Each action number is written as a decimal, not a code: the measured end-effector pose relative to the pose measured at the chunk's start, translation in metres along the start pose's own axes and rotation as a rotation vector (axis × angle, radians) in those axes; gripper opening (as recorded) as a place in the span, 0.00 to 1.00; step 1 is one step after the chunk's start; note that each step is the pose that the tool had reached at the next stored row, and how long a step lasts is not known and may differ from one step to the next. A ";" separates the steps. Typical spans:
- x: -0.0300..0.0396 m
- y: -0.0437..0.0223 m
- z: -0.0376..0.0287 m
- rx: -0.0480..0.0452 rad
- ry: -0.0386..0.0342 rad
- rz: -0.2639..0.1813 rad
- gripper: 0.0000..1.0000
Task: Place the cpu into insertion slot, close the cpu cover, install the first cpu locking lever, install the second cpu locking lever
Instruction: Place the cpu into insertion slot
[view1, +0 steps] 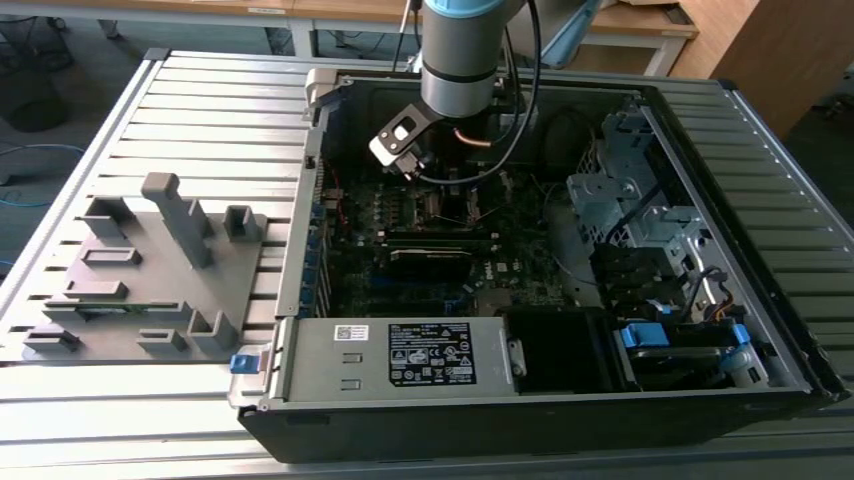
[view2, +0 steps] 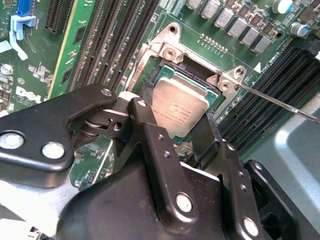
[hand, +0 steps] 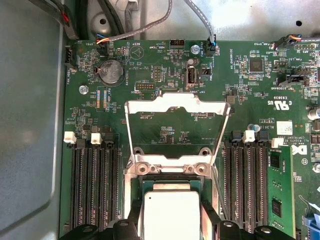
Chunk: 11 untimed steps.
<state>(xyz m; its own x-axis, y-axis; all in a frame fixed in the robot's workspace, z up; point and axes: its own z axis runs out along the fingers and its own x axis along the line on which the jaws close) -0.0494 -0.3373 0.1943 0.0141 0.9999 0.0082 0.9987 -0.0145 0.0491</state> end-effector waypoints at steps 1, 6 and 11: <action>0.0003 0.0000 0.0001 0.0000 0.0001 0.000 0.54; 0.0005 -0.0001 0.0010 0.0000 0.0000 0.000 0.54; 0.0005 -0.0001 0.0016 -0.0001 0.0001 0.000 0.54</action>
<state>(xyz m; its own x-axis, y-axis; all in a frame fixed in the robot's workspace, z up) -0.0495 -0.3369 0.1927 0.0142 0.9999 0.0083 0.9987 -0.0145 0.0491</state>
